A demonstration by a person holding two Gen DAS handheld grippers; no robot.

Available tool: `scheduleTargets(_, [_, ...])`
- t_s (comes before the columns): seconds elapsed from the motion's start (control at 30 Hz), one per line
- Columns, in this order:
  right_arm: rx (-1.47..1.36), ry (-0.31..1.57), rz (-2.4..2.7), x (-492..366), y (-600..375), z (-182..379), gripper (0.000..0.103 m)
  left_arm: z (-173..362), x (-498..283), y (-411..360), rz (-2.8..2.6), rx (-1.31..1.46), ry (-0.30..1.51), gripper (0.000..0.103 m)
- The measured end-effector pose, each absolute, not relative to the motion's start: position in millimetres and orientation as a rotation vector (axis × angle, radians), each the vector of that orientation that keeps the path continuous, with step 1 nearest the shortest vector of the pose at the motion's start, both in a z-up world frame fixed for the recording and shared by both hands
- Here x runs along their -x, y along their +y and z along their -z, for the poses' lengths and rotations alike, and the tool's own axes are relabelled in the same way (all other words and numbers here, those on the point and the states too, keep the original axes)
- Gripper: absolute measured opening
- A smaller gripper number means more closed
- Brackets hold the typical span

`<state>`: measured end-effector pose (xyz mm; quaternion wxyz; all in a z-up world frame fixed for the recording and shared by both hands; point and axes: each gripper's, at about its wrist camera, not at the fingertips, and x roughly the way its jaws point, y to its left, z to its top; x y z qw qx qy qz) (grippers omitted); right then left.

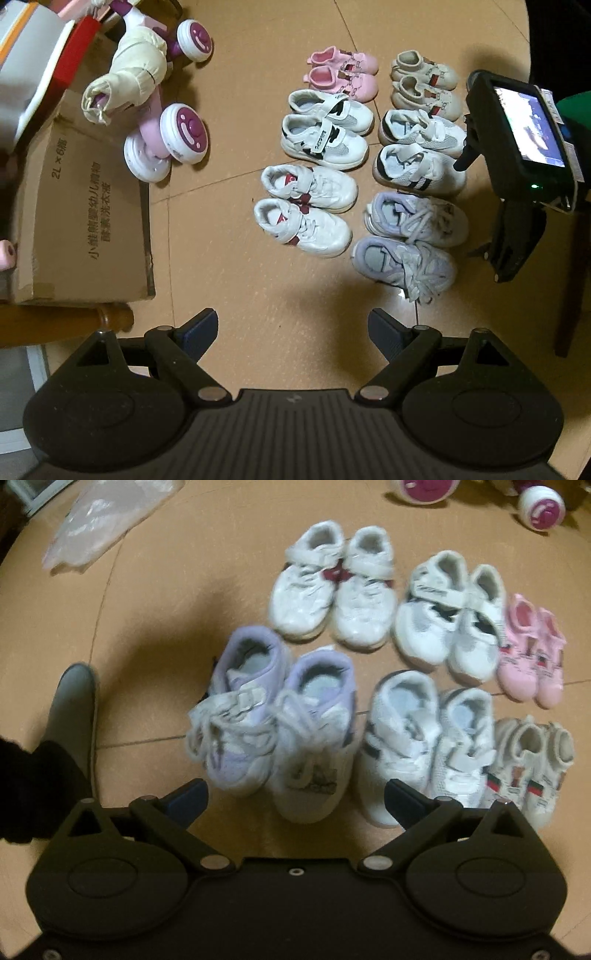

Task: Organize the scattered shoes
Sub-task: 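Grasp the lavender-lined sneaker pair at their heels with the right tool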

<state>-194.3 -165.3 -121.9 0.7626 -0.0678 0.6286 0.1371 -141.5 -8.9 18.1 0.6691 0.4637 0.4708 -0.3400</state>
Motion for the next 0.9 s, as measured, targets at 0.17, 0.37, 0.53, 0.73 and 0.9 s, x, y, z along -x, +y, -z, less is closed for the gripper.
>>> scheduleTargets(0.17, [0.106, 1.326, -0.223, 189.5, -178.7, 109.8, 0.101, -9.9, 146.0, 4.4, 0.859, -0.893, 1.163, 0.089])
scheduleTargets(0.37, [0.049, 1.285, -0.194, 189.8, -182.8, 93.4, 0.097, -12.0, 151.7, 14.2, 0.788, -0.937, 1.132, 0.089])
scheduleTargets(0.53, [0.044, 1.275, -0.267, 198.4, -162.2, 93.6, 0.079, -12.4, 152.6, 21.0, 0.714, -1.091, 1.082, 0.089])
scheduleTargets(0.73, [0.086, 1.282, -0.326, 192.0, -137.8, 113.7, 0.058, -24.8, 146.6, 33.5, 0.710, -1.023, 1.073, 0.089])
scheduleTargets(0.9, [-0.002, 1.292, -0.281, 170.1, -137.7, 128.4, 0.058, -29.8, 148.8, 41.6, 0.693, -1.020, 1.060, 0.089])
